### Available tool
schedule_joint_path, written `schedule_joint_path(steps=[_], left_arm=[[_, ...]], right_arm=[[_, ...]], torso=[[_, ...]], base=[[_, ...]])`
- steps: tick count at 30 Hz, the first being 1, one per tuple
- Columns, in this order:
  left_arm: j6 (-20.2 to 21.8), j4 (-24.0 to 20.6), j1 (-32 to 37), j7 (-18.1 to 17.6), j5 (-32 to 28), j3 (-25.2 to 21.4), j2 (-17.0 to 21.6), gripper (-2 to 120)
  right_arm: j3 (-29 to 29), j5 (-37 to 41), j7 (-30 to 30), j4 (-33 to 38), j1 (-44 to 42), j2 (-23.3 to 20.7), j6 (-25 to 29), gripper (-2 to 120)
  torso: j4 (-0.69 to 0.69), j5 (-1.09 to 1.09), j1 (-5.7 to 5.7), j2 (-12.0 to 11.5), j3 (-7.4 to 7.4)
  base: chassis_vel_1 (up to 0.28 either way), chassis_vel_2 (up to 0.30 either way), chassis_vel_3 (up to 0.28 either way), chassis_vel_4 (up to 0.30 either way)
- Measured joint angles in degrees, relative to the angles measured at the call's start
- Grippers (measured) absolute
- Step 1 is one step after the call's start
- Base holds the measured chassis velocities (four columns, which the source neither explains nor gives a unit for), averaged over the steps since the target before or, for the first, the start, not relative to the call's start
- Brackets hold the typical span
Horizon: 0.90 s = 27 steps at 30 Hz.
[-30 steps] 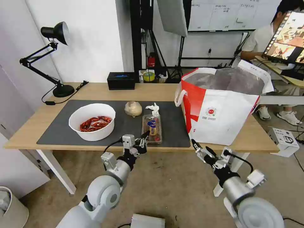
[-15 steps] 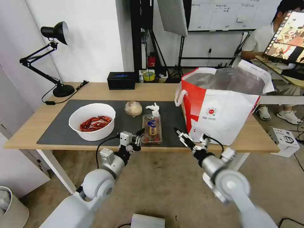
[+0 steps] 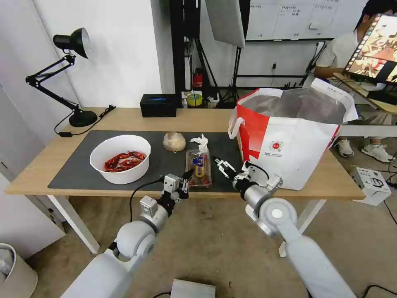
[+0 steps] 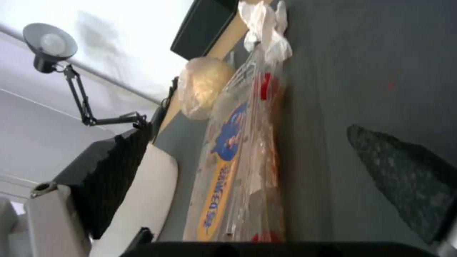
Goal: Pick up the trash from the table and place it into the takeout bag.
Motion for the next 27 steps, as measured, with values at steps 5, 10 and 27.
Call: schedule_joint_path(steps=[5,10,27], left_arm=[[-0.21,0.64,0.07,0.40,0.56,0.44,-0.85,0],[-0.28,1.61,0.22,1.42,1.54,0.94,-2.05,0],[-0.80,3.22,0.99,2.31,3.19,1.66,-3.05,0]], right_arm=[[-0.78,-1.27,-0.08,-0.71,-0.02,1.40,0.00,100],[-1.17,-2.64,-0.15,-0.95,-0.42,2.51,0.06,100],[-1.37,-3.75,-0.30,-1.89,-0.24,3.23,0.22,100]], torso=[[0.00,0.00,0.00,0.00,0.00],[-0.01,-0.01,-0.01,0.00,-0.01],[-0.02,-0.01,-0.03,0.02,-0.02]], base=[[0.000,0.000,0.000,0.000],[0.000,0.000,0.000,0.000],[0.000,0.000,0.000,0.000]])
